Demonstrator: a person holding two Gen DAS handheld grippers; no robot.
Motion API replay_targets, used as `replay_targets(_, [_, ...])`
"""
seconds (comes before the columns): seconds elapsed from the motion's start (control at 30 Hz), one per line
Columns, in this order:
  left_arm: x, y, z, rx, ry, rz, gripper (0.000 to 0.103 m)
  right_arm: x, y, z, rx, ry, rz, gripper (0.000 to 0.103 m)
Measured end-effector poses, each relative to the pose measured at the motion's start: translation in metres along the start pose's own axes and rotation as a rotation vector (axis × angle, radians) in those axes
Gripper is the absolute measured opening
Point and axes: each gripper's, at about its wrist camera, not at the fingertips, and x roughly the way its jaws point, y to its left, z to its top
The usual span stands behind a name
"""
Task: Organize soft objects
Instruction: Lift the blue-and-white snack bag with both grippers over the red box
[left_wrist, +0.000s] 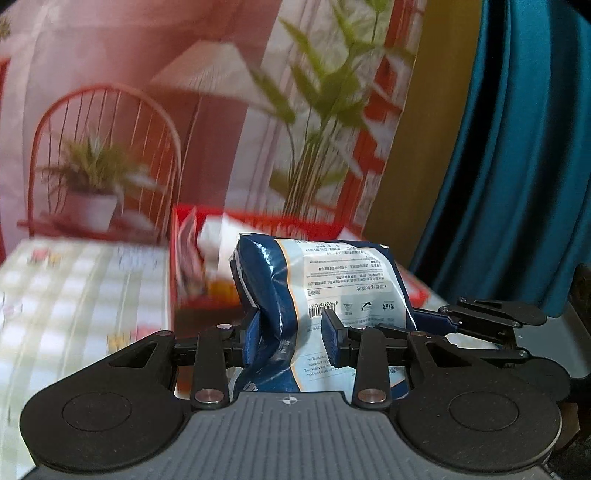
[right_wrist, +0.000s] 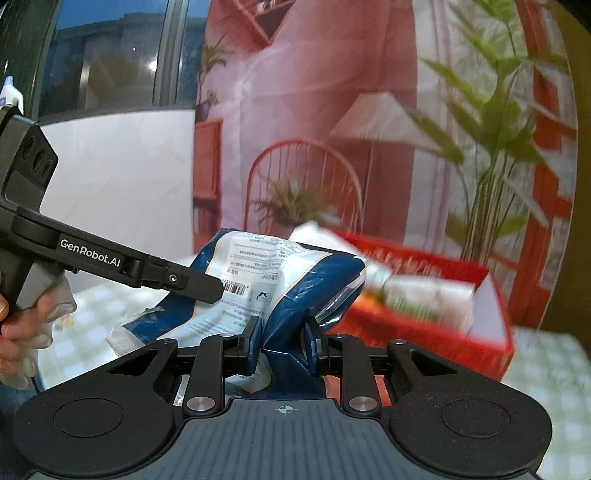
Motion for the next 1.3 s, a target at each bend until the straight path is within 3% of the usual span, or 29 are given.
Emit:
replay_targets(0.3, [0.040,-0.006,0.056,0.009,-0.060,0.007,0.037,0.027,-0.043,0.058,-0.041,-0.045,-0.035,0.022])
replay_targets(0.53, [0.077,-0.003,0.082,0.029,-0.077,0.031,0.037,0.064,-0.069,0.077,-0.045,-0.035,-0.105,0.022])
replay_targets(0.6, [0.086,-0.002,0.085,0.040,-0.071,0.046,0.033,0.077,-0.074,0.079,-0.051,-0.023,-0.130,0.022])
replay_targets(0.93, [0.135,0.006,0.066,0.102,0.108,0.119,0.025,0.135,-0.088,0.065,-0.030,0.156,-0.186,0.022])
replay_targets(1.07, [0.149,0.023,0.065,0.009,0.196,0.098,0.024,0.146,-0.093,0.058,0.024,0.226,-0.176,0.022])
replay_targets(1.17, [0.159,0.038,0.067,-0.074,0.243,0.091,0.024,0.153,-0.107,0.055,0.156,0.281,-0.157,0.023])
replay_targets(1.3, [0.166,0.036,0.062,-0.011,0.281,0.109,0.024,0.160,-0.112,0.051,0.205,0.325,-0.136,0.023])
